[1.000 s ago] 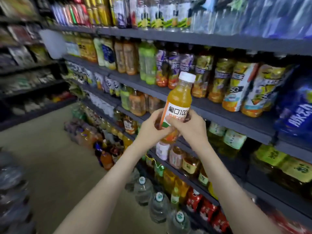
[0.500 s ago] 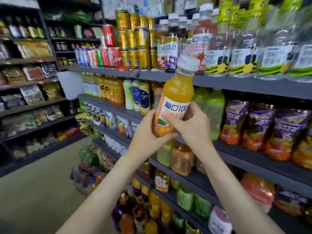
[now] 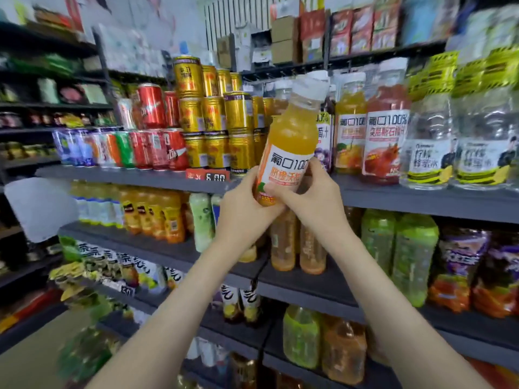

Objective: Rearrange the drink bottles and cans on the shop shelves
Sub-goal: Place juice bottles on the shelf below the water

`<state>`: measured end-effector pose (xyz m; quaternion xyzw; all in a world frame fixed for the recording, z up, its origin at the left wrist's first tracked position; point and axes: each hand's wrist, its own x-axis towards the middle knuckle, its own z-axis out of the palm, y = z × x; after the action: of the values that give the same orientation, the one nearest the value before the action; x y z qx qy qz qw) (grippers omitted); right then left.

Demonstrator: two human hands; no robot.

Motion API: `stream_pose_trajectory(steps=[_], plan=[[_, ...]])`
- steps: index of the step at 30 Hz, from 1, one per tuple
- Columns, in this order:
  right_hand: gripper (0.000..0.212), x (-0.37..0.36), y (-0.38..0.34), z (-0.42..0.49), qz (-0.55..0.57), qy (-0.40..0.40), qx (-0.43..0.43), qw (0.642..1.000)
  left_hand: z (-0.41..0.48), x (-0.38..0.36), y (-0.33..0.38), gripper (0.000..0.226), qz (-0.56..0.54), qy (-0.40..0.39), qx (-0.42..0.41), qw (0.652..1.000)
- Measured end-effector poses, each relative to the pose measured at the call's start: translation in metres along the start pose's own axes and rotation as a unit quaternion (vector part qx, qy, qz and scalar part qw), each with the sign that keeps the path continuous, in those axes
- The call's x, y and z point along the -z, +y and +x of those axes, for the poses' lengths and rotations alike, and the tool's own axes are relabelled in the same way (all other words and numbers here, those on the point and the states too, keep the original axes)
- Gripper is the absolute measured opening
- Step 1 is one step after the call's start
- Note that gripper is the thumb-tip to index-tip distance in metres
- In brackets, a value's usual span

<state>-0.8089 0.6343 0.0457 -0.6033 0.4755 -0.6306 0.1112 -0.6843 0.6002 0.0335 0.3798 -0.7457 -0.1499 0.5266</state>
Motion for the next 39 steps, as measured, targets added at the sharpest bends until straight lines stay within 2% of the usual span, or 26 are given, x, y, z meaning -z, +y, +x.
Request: stream_pose_trajectory(steps=[3,7,10,14,17,19,21,23,27,39], plan=[[0.048,0.002,0.005,0.012,0.002,0.065,0.021,0.998,0.021,-0.007,-0.002,0.054,-0.018,-0.018,-0.047,0.999],[0.043,0.015,0.011,0.019,-0.019,0.142,0.045,0.989,0.046,-0.018,-0.004,0.063,-0.068,-0.127,-0.097,0.985],[0.042,0.028,0.016,0.026,-0.078,0.195,0.048,0.976,0.066,-0.030,-0.012,0.082,-0.030,-0.167,-0.141,0.975],[0.048,0.045,0.023,0.043,-0.183,0.257,0.015,0.949,0.092,-0.052,-0.023,0.067,0.033,-0.159,-0.147,0.976],[0.046,0.049,0.028,0.061,-0.252,0.261,-0.020,0.932,0.110,-0.071,-0.025,0.063,0.032,-0.135,-0.095,0.986],[0.061,0.049,0.031,0.072,-0.316,0.244,-0.040,0.916,0.115,-0.082,-0.023,0.068,0.014,-0.133,-0.091,0.987],[0.068,0.046,0.035,0.078,-0.369,0.228,-0.068,0.898,0.117,-0.088,-0.019,0.076,0.004,-0.140,-0.089,0.986],[0.070,0.041,0.038,0.078,-0.392,0.234,-0.055,0.888,0.120,-0.091,-0.016,0.086,-0.004,-0.139,-0.075,0.987],[0.098,0.036,0.045,0.065,-0.425,0.210,0.003,0.880,0.125,-0.089,-0.012,0.103,-0.024,-0.144,-0.071,0.987],[0.096,0.029,0.050,0.079,-0.515,0.191,-0.035,0.835,0.125,-0.077,-0.015,0.100,0.007,-0.180,-0.068,0.981]])
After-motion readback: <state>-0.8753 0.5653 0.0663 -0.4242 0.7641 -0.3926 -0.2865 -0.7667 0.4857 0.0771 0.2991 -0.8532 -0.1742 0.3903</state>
